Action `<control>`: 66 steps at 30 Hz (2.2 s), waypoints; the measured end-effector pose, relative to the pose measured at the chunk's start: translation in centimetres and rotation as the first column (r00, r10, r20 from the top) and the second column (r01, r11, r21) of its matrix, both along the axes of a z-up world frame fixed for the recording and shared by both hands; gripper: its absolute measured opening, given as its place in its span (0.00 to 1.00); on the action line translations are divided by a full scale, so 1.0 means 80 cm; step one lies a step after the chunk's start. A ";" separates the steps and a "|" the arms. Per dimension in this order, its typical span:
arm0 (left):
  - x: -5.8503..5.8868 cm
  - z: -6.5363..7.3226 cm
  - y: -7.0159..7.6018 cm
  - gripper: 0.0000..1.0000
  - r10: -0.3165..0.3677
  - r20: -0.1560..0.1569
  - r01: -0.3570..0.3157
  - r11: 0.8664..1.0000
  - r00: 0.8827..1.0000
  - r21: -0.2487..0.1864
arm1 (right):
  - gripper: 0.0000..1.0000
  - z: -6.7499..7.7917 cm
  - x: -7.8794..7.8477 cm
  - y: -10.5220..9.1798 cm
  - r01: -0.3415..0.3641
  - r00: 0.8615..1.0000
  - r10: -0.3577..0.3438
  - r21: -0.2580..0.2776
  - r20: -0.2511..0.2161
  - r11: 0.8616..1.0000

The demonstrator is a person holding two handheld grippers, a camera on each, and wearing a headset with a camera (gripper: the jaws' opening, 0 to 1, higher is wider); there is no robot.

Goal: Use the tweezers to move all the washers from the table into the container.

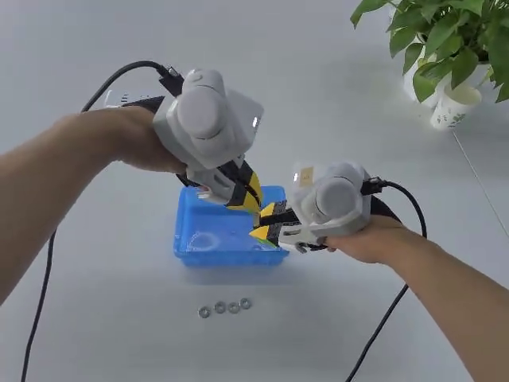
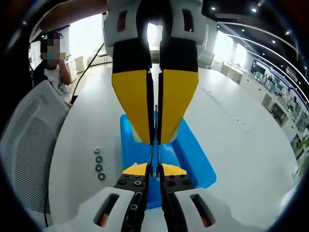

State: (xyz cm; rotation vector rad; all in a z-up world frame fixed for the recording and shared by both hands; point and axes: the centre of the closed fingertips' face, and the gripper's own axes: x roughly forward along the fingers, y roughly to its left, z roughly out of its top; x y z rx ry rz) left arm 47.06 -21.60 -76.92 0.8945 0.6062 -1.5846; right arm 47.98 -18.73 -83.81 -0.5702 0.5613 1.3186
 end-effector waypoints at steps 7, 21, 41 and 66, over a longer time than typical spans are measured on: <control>0.006 -0.013 -0.002 0.04 0.000 -0.008 0.000 1.000 1.000 0.004 | 0.10 -0.014 0.004 -0.002 -0.001 1.000 0.000 -0.015 -0.024 1.000; 0.012 -0.027 -0.002 0.04 0.003 -0.023 -0.003 1.000 1.000 0.008 | 0.10 -0.028 0.008 -0.002 -0.015 0.999 0.014 -0.028 -0.044 0.999; 0.005 -0.015 -0.001 0.05 -0.004 -0.022 0.004 1.000 1.000 0.014 | 0.11 -0.014 0.002 -0.002 -0.025 1.000 0.024 -0.029 -0.018 0.999; -0.010 0.031 0.001 0.05 0.004 0.003 -0.005 1.000 1.000 0.013 | 0.11 0.035 -0.010 0.000 -0.022 0.999 0.022 -0.002 0.044 1.000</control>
